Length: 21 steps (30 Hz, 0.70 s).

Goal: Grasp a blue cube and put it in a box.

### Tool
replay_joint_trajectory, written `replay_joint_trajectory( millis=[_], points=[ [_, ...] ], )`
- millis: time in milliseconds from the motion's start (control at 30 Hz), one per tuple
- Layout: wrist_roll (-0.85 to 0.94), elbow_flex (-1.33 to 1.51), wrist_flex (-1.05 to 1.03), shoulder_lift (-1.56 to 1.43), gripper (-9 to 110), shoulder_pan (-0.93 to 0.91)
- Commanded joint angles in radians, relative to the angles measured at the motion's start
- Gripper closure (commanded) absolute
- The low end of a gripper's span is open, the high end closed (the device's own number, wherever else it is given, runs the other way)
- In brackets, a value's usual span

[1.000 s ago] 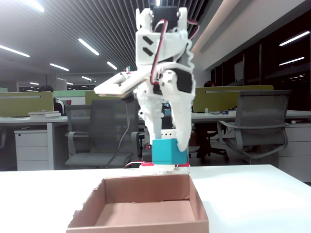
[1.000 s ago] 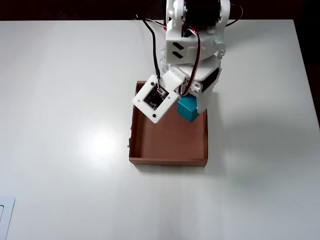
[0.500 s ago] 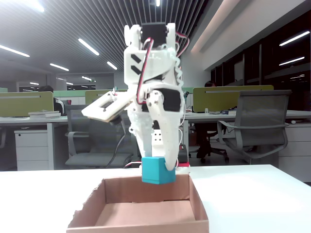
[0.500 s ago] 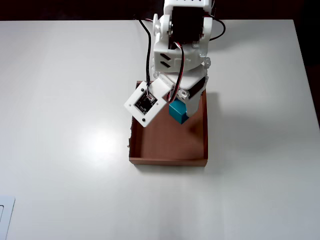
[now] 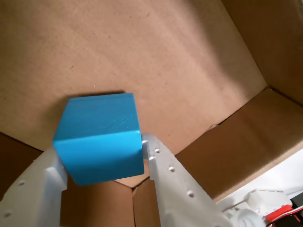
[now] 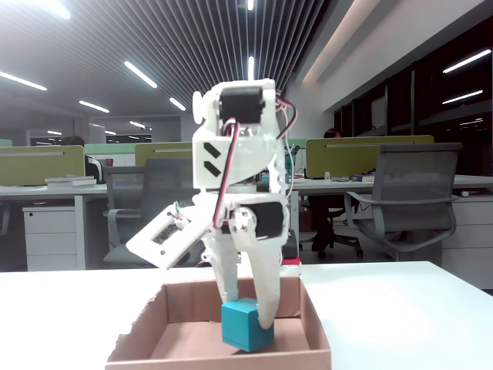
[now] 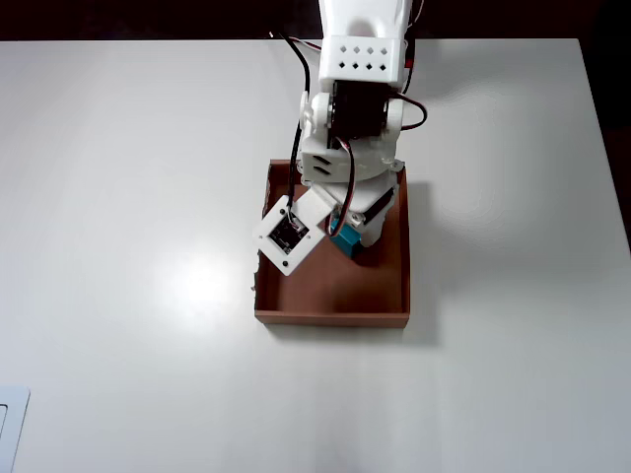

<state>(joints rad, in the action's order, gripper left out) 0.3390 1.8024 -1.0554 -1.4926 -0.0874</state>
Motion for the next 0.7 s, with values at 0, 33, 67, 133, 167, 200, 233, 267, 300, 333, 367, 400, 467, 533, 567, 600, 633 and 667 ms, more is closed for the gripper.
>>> replay_joint_trajectory(
  millis=[0,33,67,133,167,200,233,267,300,333,367,400,467,533,567,600,633,667],
  points=[
    [0.006,-0.002,0.028,0.003,88,-0.012],
    [0.003,-0.002,0.031,0.011,88,-0.015],
    [0.003,-0.002,0.034,0.018,88,-0.017],
    [0.003,0.0,0.038,0.029,88,-0.02],
    [0.003,0.0,0.038,0.032,88,-0.021],
    [0.003,0.0,0.038,0.034,88,-0.023],
    [0.005,0.0,0.038,0.034,88,-0.025],
    [0.005,-0.002,0.037,0.034,88,-0.026],
    [0.006,-0.002,0.037,0.034,87,-0.026],
    [0.006,-0.002,0.037,0.034,87,-0.026],
    [0.006,-0.002,0.037,0.034,87,-0.026],
    [0.006,-0.002,0.035,0.031,87,-0.026],
    [0.006,-0.002,0.029,0.026,83,-0.023],
    [0.006,-0.002,0.025,0.025,79,-0.023],
    [0.006,-0.002,0.021,0.023,78,-0.023],
    [0.006,-0.002,0.02,0.021,76,-0.021],
    [0.006,-0.002,0.018,0.02,75,-0.021],
    [0.006,-0.002,0.017,0.018,74,-0.021]
  ],
)
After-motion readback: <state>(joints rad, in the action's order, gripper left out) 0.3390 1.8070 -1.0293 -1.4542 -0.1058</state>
